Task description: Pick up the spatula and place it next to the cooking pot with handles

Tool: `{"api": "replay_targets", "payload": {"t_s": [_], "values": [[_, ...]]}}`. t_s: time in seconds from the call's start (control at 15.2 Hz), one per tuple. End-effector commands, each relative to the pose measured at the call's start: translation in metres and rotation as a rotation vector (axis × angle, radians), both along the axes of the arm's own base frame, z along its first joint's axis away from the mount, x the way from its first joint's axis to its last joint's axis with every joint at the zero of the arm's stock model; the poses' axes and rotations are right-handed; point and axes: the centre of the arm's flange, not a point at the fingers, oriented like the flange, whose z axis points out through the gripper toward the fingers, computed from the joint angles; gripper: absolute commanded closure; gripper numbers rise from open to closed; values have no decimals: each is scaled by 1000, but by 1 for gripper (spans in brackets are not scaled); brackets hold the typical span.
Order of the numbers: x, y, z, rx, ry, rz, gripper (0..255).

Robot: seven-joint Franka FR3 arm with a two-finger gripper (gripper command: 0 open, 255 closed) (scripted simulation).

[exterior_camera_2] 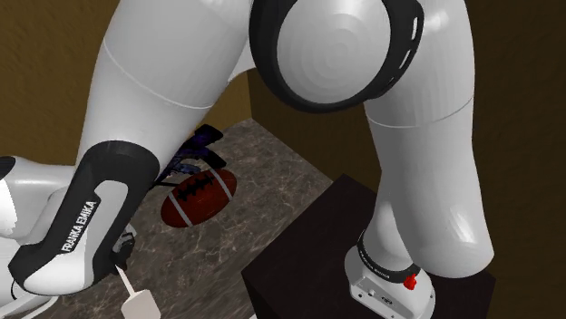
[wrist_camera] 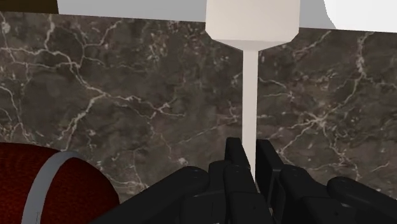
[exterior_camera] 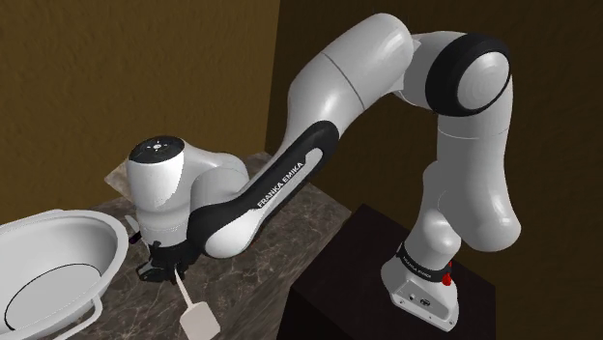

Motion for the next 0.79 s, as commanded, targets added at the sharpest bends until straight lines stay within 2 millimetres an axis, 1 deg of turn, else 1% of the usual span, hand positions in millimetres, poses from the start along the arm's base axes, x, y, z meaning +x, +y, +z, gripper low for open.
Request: {"api": "replay_targets", "payload": {"t_s": [0.0, 0.73], "values": [[0, 0, -11, 0, 0, 0, 255], [0, 0, -69, 0, 0, 0, 255]]}}
